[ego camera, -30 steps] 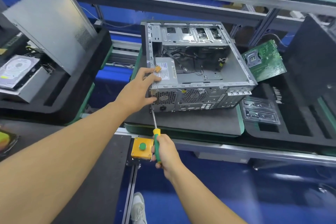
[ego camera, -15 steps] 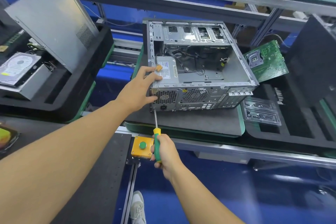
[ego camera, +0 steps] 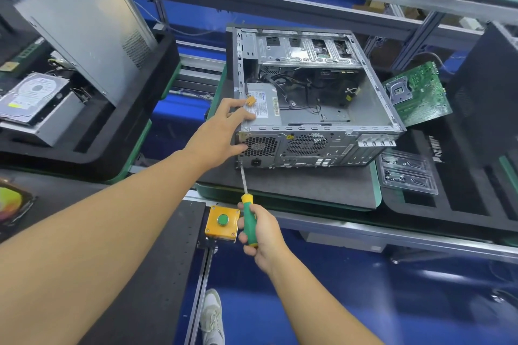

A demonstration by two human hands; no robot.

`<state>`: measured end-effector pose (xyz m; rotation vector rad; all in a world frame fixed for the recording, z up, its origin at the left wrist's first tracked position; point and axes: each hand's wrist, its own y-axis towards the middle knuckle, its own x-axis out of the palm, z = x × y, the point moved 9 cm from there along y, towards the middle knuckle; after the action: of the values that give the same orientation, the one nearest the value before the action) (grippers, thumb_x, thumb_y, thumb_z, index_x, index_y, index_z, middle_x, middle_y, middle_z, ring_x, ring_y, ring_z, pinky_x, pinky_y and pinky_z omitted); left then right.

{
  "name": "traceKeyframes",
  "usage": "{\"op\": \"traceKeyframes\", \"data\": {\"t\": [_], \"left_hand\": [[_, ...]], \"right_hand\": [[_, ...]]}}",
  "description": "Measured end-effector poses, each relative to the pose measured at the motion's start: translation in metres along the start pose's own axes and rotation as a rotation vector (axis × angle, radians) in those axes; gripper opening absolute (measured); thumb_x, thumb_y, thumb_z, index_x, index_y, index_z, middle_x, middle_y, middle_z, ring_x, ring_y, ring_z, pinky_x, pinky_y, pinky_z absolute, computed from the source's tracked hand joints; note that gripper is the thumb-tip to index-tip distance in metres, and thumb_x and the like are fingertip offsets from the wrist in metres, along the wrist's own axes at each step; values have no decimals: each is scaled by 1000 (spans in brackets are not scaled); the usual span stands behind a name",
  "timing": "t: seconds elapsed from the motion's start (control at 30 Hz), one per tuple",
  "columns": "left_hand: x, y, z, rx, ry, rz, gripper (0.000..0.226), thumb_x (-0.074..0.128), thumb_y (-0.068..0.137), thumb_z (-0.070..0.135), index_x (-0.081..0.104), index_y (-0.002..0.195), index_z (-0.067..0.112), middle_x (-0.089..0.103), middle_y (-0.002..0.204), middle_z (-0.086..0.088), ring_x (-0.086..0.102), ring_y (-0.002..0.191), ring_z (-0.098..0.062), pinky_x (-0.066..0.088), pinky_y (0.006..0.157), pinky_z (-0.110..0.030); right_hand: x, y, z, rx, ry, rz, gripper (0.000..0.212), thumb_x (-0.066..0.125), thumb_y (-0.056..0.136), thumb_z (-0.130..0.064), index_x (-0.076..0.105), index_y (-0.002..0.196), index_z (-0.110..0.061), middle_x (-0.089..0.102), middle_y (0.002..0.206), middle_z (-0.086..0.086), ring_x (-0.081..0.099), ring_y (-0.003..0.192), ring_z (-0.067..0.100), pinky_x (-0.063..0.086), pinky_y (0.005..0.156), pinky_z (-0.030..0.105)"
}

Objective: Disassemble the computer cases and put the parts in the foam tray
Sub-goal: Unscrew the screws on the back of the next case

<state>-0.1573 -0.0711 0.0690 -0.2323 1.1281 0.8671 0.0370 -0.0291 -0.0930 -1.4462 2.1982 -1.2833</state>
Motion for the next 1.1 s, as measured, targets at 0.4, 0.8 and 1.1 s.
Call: {"op": "traceKeyframes", "data": {"t": [0.4,0.8,1.1], "left_hand": [[4,-3,0,11,-42,4,59,81,80,21,49,129,27,23,151,5,54,117,-17,47,74,-26],[4,-3,1,25,-53,19,60,81,81,18,48,130,25,22,150,5,52,119,-18,54,77,-34],[2,-3,2,44,-26,32,61,81,80,19,48,131,23,21,149,6,54,120,-23,57,82,-40]], "right_hand": [[0,1,-7,-233,-241,151,26,44,101,-32,67,99,-19,58,70,0,43,49,13,29,40,22],[10,14,10,82,130,-125,49,35,104,-35,66,117,1,61,73,5,44,50,16,23,40,20],[8,7,-8,-201,-193,125,17,58,100,-31,57,95,-15,60,79,1,60,66,12,60,58,31]]}}
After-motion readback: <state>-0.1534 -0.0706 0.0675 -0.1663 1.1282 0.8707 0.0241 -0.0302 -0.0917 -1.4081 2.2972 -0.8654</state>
